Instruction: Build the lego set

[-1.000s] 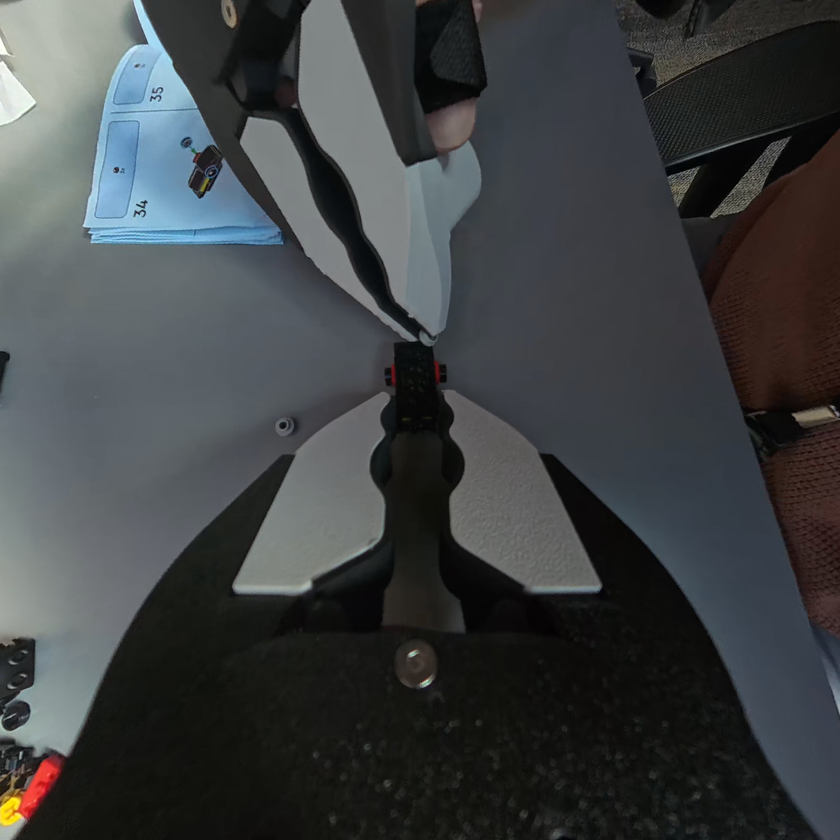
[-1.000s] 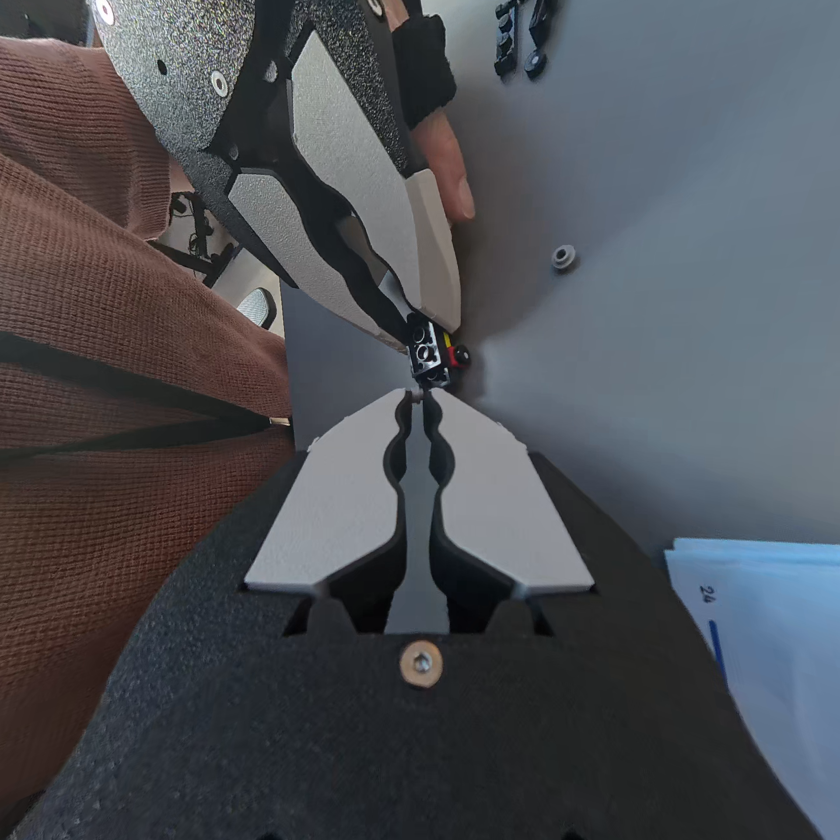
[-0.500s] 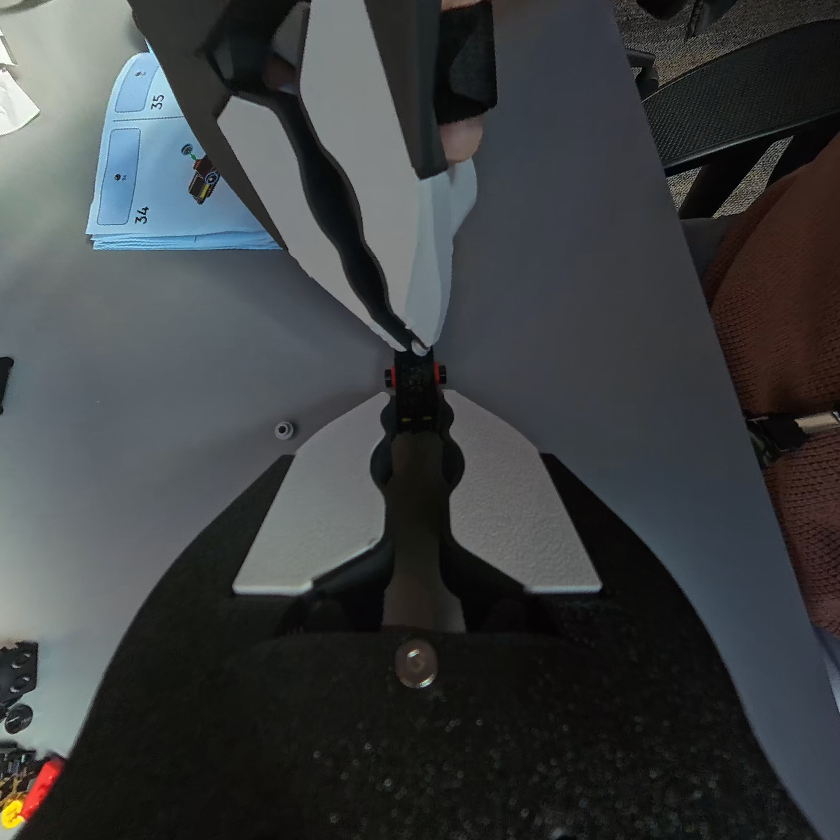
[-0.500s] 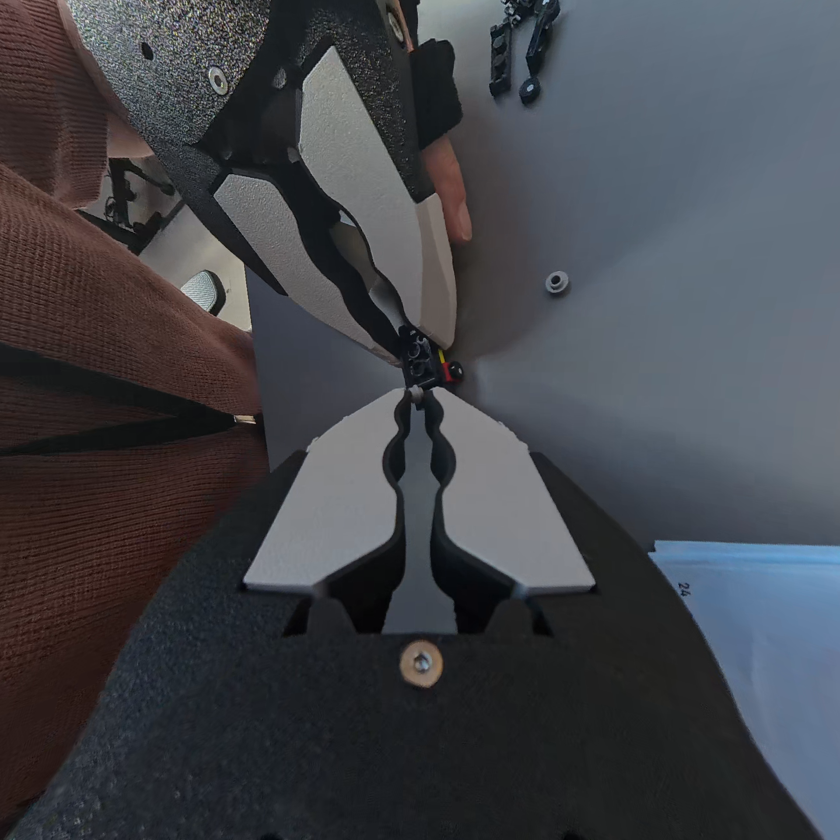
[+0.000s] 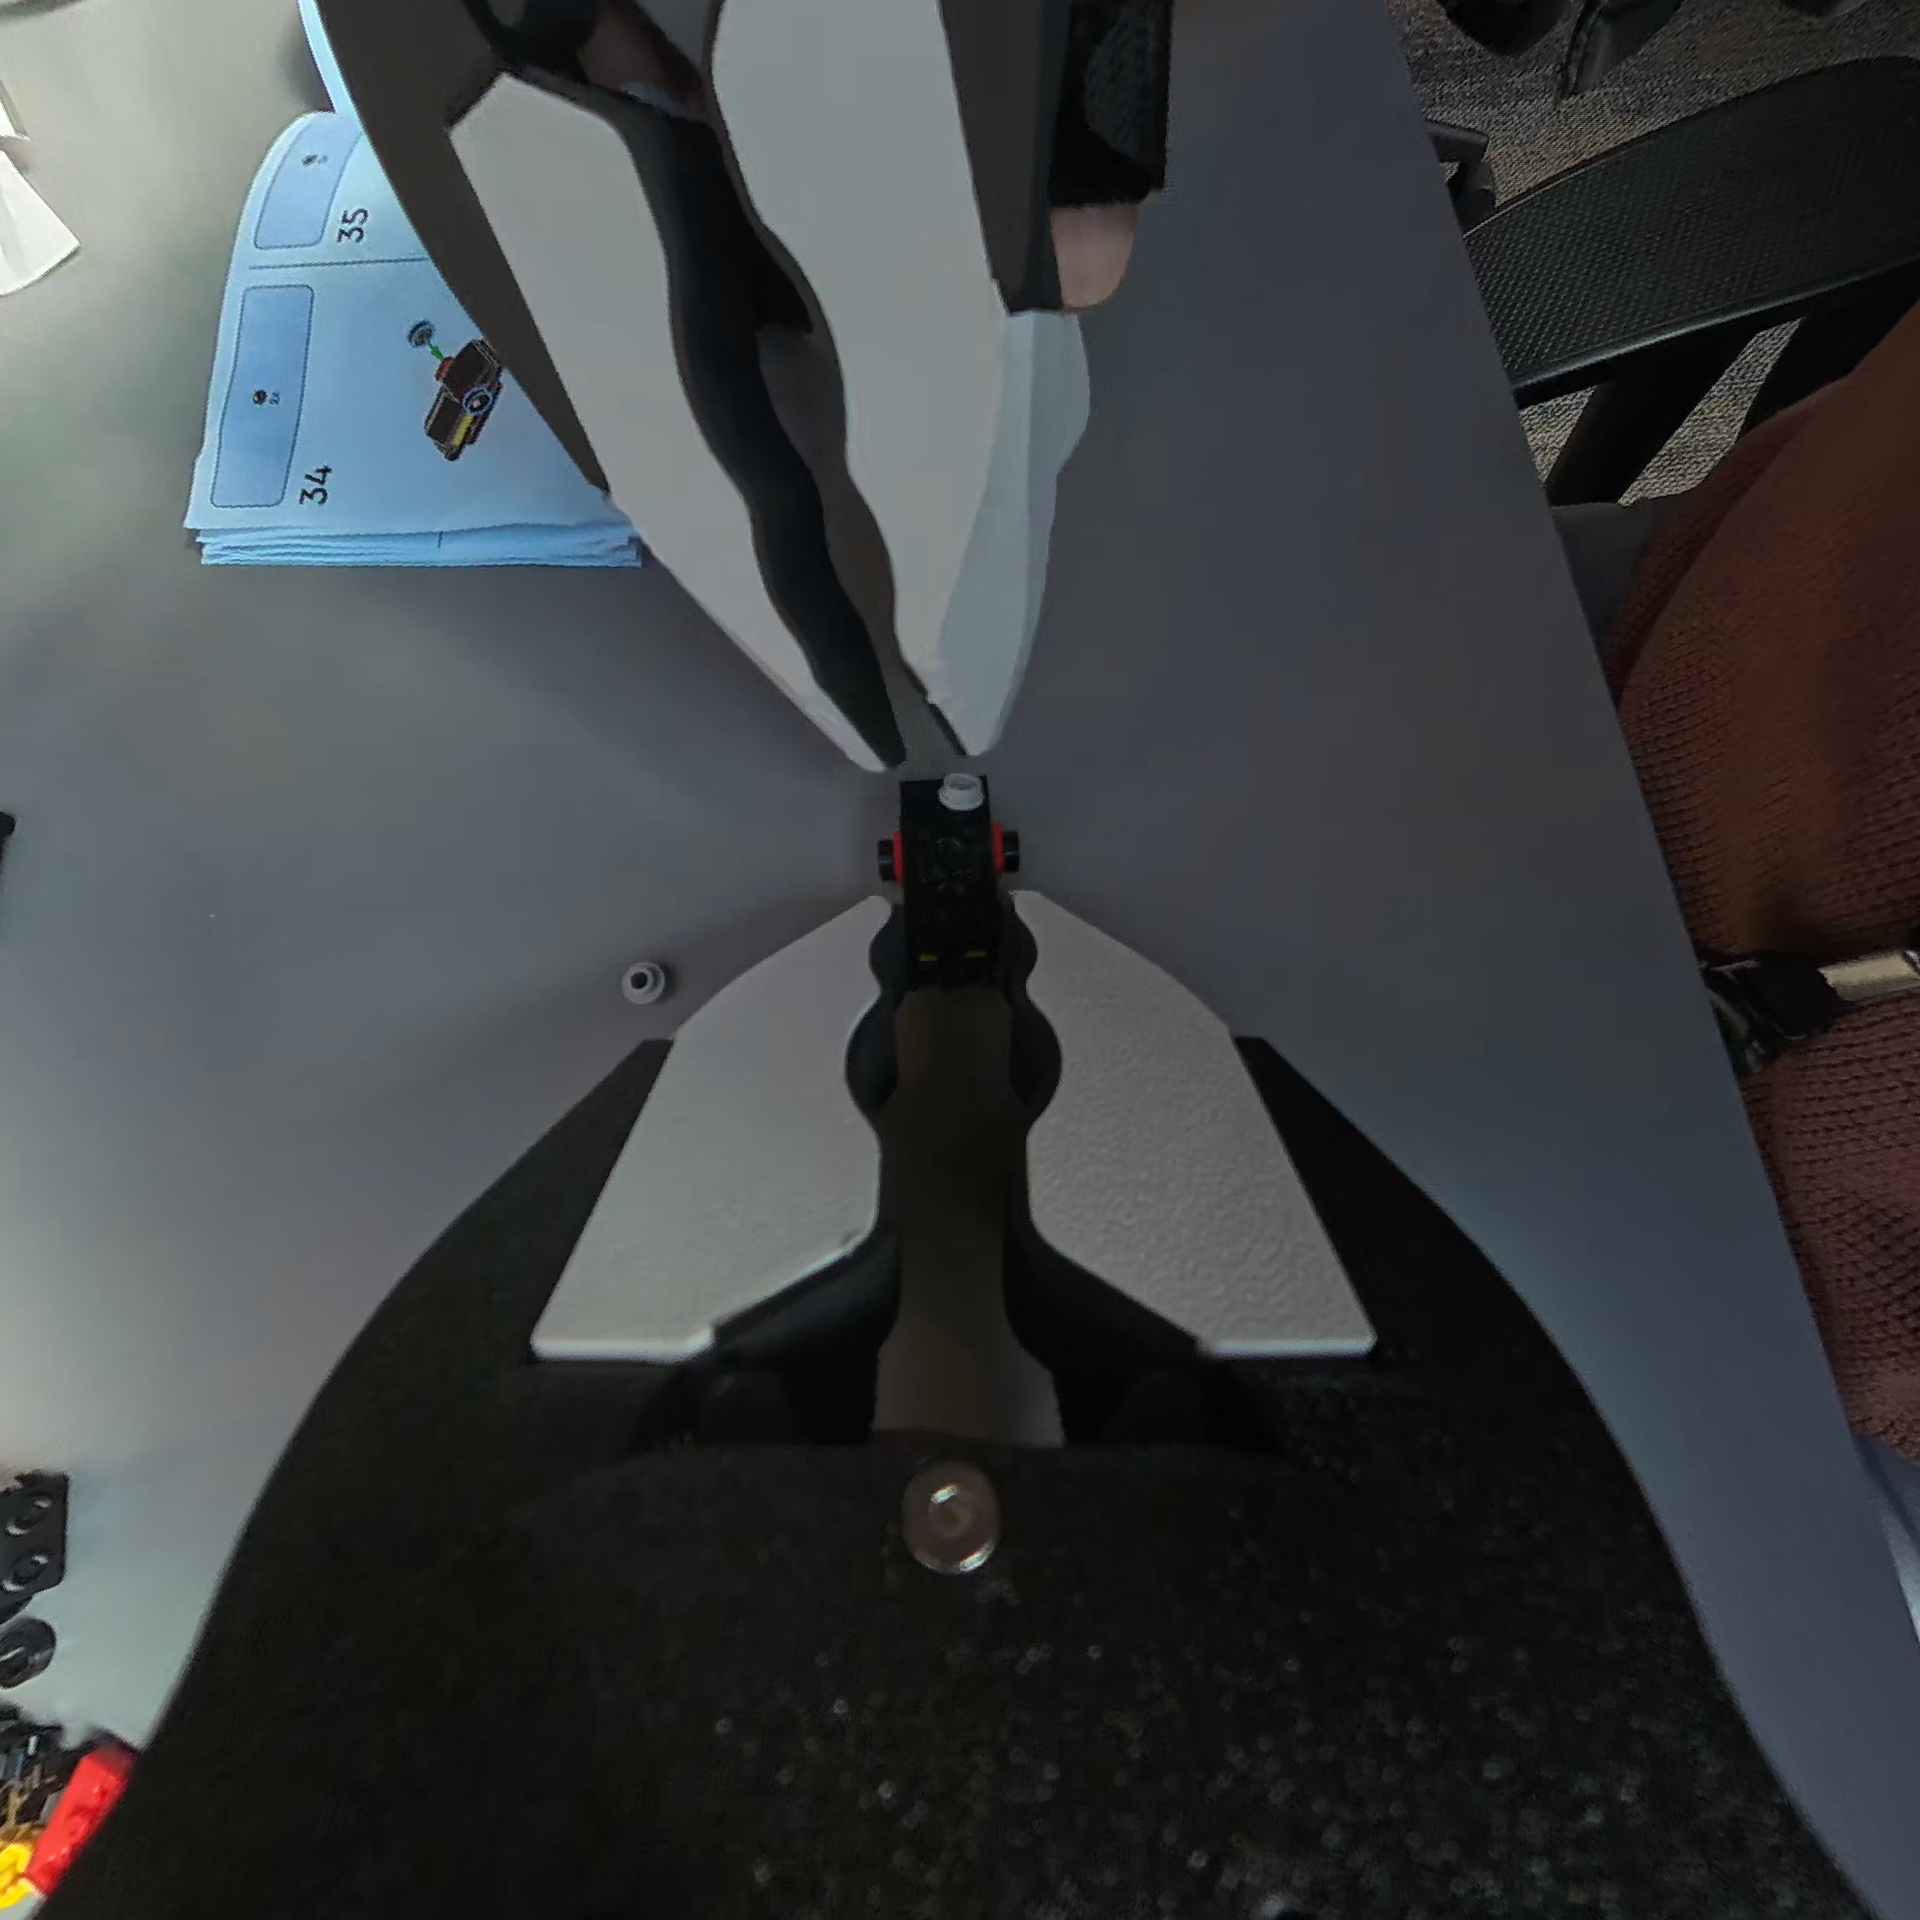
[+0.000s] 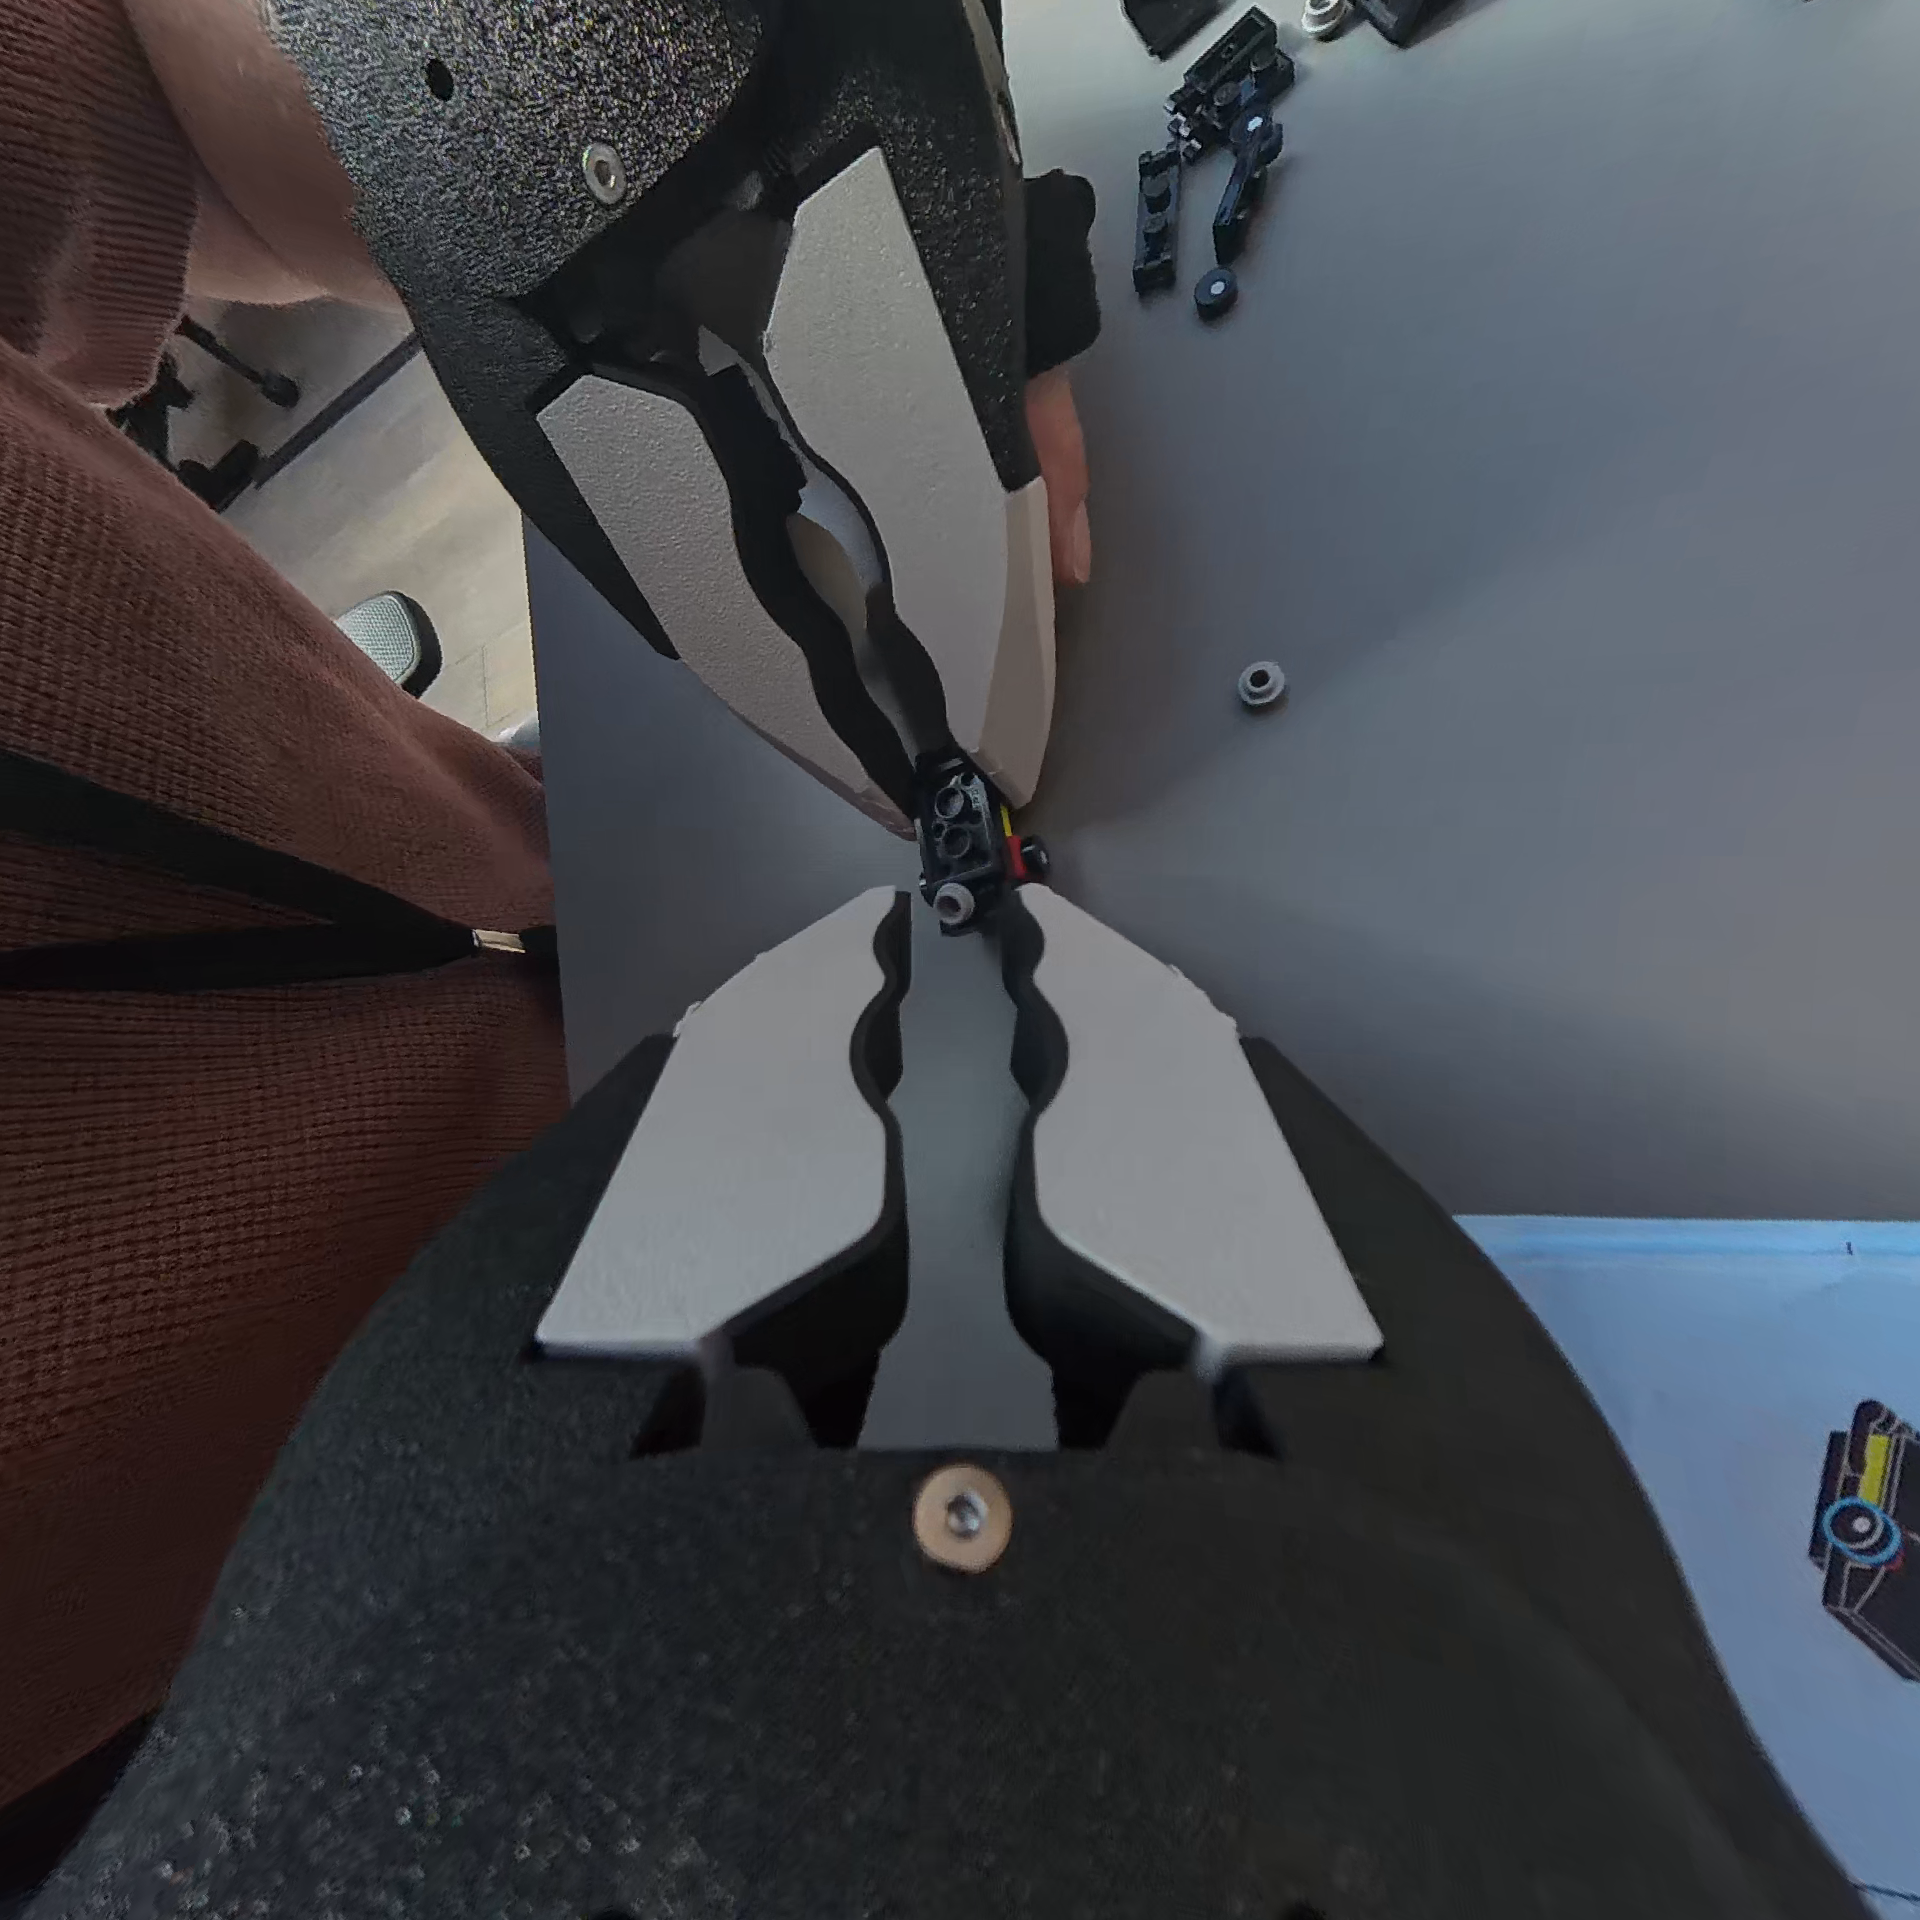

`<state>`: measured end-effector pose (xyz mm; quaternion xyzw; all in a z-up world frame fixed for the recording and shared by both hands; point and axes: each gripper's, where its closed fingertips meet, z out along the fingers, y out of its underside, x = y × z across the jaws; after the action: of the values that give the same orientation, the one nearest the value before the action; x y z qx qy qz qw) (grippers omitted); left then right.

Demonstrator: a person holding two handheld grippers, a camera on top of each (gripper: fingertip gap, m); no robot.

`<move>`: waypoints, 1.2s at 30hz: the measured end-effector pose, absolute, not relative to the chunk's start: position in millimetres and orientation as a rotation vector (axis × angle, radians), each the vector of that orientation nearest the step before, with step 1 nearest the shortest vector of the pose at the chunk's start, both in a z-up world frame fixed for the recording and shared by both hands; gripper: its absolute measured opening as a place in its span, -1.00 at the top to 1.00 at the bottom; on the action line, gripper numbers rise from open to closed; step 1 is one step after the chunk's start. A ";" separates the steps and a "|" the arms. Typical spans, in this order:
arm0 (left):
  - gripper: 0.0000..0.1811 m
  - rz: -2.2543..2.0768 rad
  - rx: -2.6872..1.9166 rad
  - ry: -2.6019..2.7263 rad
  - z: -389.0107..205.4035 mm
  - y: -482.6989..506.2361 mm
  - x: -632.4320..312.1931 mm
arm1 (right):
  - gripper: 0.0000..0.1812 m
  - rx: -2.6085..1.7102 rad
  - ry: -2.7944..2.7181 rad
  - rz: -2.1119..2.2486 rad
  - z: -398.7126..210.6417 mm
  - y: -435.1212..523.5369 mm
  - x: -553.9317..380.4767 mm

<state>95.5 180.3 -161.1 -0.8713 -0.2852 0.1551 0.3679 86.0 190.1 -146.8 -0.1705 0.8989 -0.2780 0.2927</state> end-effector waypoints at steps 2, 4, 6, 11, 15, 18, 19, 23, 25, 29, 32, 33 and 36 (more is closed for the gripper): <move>0.81 0.397 -2.237 -0.733 -161.1 180.4 95.5 | 1.00 -0.485 2.385 -0.903 -135.8 185.4 81.2; 0.81 0.395 -2.232 -0.735 -161.1 180.4 95.5 | 1.00 -0.571 2.458 -1.003 -135.2 186.6 77.1; 0.81 0.388 -2.229 -0.737 -161.2 180.4 95.3 | 1.00 -0.658 2.509 -1.026 -141.5 191.2 83.0; 0.81 0.387 -2.232 -0.736 -161.2 180.7 94.7 | 1.00 -0.684 2.535 -1.064 -143.0 189.8 86.6; 0.81 0.385 -2.232 -0.737 -161.2 180.8 94.7 | 1.00 -0.722 2.557 -1.048 -146.4 188.0 87.1; 0.81 0.382 -2.232 -0.736 -161.2 181.0 94.5 | 1.00 -0.738 2.579 -1.010 -150.7 187.8 86.5; 0.81 0.382 -2.232 -0.736 -161.2 181.1 94.5 | 1.00 -0.734 2.576 -1.009 -150.5 187.3 86.6; 0.81 0.378 -2.232 -0.735 -161.3 181.1 94.6 | 1.00 -0.745 2.581 -0.981 -151.2 187.9 86.7; 0.81 0.378 -2.231 -0.736 -161.2 181.0 94.6 | 1.00 -0.760 2.589 -0.950 -151.6 189.5 86.6; 0.81 0.379 -2.230 -0.737 -161.2 181.0 94.7 | 1.00 -0.760 2.584 -0.958 -151.3 188.6 86.3; 0.81 0.377 -2.229 -0.737 -161.2 180.9 94.7 | 1.00 -0.751 2.574 -0.970 -150.8 188.3 86.4; 0.81 0.377 -2.229 -0.737 -161.2 180.9 94.7 | 1.00 -0.747 2.567 -0.977 -150.0 188.1 86.9; 0.81 0.376 -2.229 -0.737 -161.2 180.9 94.8 | 1.00 -0.742 2.555 -0.986 -148.1 188.5 88.0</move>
<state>94.8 180.9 -161.2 -0.8699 -0.2877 0.1469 0.3728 88.0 188.5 -148.1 -0.2586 0.8900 -0.3436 0.1517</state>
